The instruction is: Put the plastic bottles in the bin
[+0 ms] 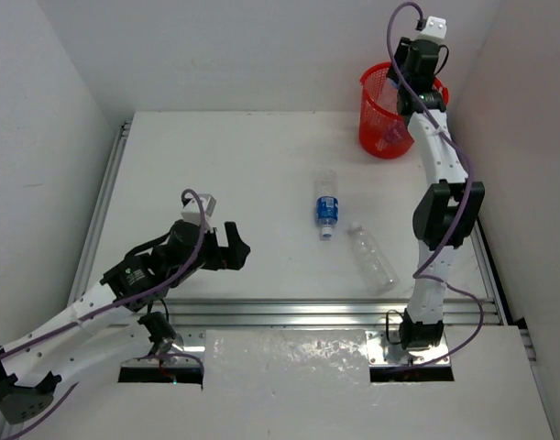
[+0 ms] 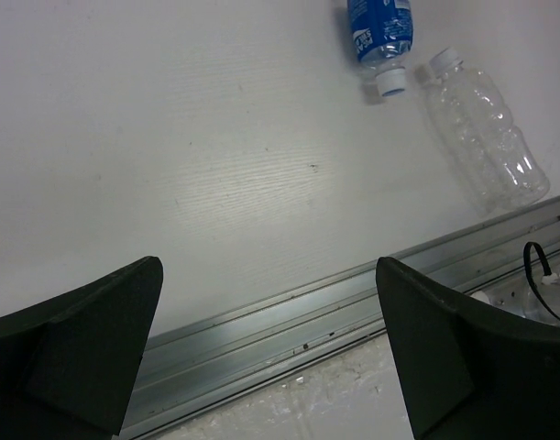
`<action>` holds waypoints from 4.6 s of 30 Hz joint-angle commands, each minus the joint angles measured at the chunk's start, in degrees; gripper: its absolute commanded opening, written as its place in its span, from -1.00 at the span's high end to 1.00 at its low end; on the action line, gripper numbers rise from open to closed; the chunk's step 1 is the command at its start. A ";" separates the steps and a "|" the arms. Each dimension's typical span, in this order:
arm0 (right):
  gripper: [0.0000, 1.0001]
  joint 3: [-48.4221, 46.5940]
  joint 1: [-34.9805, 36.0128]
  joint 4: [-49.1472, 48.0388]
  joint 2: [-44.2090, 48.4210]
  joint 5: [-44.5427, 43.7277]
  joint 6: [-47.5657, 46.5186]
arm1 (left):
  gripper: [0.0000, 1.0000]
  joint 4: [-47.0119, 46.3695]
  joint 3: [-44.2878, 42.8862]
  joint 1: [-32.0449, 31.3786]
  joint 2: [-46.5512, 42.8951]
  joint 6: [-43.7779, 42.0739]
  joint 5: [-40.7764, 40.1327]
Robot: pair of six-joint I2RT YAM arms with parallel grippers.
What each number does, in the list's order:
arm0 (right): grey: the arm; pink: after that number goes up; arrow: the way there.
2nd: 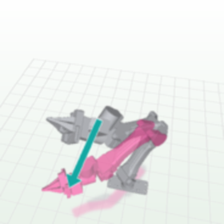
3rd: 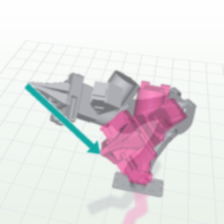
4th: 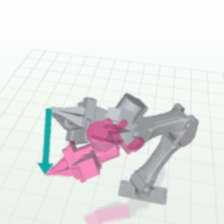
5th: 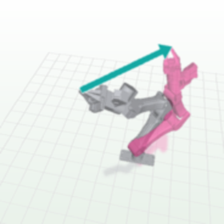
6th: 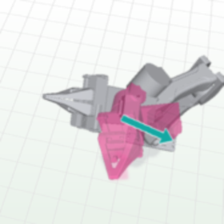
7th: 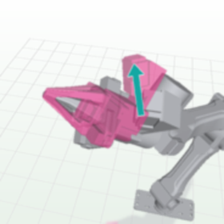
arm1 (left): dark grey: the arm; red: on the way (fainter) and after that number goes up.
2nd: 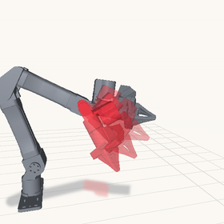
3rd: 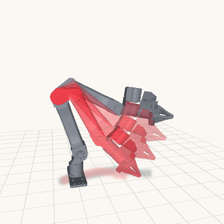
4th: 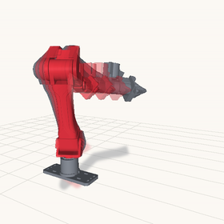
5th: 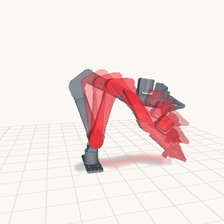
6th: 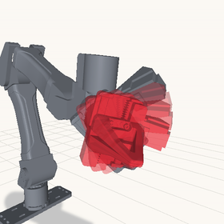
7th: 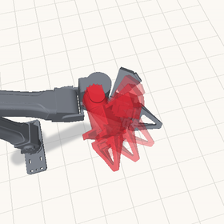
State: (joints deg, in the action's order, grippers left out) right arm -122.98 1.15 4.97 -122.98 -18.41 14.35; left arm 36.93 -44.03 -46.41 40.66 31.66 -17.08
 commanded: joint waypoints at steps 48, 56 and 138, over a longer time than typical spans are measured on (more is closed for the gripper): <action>-0.98 67.34 8.78 24.91 80.26 24.12 10.61 | -0.67 -13.28 -63.01 -0.87 90.63 -4.32 1.09; -0.98 69.98 8.70 21.67 79.21 33.26 9.64 | 0.89 -12.22 -59.35 2.91 88.30 -2.66 -2.95; -0.98 -14.66 -2.47 -22.13 -4.91 -3.83 -2.67 | -0.99 -4.58 -0.18 4.75 -1.73 -4.41 1.44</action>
State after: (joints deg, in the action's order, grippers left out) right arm -134.13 -1.23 -14.92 -133.71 -24.62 8.25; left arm 34.74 -44.12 -41.89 39.33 28.18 -16.03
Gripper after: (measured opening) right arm 0.986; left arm 0.996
